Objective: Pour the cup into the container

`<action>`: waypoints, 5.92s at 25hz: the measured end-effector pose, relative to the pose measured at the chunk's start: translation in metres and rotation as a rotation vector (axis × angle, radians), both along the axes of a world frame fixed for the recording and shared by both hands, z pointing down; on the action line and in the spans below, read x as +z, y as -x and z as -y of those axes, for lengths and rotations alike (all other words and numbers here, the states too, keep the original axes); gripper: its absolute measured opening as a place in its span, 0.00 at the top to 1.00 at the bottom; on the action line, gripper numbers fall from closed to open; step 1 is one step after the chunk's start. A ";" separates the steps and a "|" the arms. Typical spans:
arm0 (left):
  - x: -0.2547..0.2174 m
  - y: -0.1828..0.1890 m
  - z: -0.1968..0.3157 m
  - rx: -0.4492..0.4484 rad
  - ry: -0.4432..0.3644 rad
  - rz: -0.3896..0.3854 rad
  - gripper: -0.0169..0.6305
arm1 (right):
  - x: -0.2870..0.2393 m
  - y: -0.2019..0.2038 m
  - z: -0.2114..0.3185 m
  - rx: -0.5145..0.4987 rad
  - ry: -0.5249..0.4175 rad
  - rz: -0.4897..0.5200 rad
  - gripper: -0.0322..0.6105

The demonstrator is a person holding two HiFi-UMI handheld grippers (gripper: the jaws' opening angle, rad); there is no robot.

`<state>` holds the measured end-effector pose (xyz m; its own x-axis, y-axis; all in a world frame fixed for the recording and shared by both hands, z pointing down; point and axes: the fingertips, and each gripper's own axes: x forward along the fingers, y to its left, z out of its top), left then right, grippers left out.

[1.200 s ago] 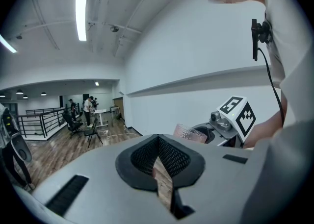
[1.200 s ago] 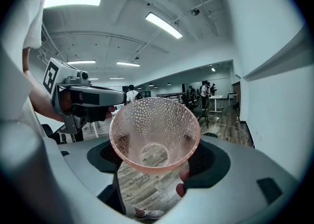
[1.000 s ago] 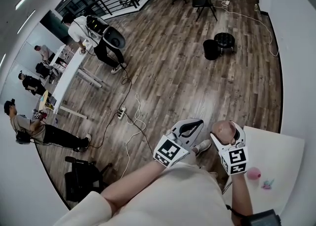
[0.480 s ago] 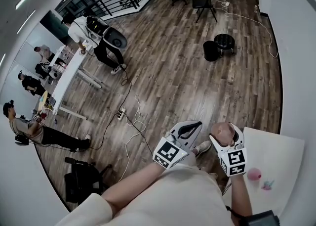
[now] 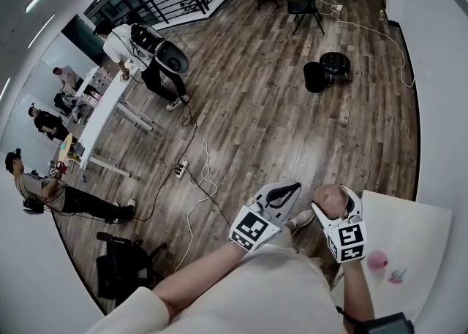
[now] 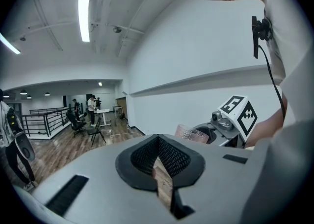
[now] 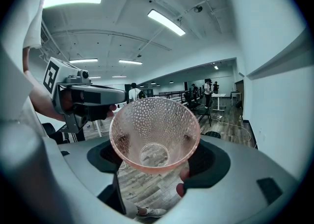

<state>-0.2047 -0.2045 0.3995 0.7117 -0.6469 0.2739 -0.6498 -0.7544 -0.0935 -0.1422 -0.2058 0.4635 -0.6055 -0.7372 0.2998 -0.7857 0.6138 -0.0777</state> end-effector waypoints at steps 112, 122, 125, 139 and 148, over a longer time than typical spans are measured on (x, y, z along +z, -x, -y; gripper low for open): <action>0.003 -0.044 -0.024 0.077 -0.020 -0.028 0.96 | -0.029 -0.031 -0.031 0.059 -0.054 -0.073 0.38; 0.006 -0.057 -0.026 0.090 -0.012 -0.030 0.96 | -0.023 -0.046 -0.034 0.083 -0.048 -0.076 0.38; 0.005 -0.058 -0.026 0.088 -0.012 -0.028 0.96 | -0.024 -0.048 -0.035 0.084 -0.047 -0.073 0.38; 0.008 -0.078 -0.020 0.120 -0.004 -0.015 0.96 | -0.018 -0.067 -0.032 0.122 -0.026 -0.057 0.38; 0.010 -0.080 -0.012 0.110 0.002 -0.009 0.96 | -0.016 -0.070 -0.024 0.113 -0.023 -0.057 0.38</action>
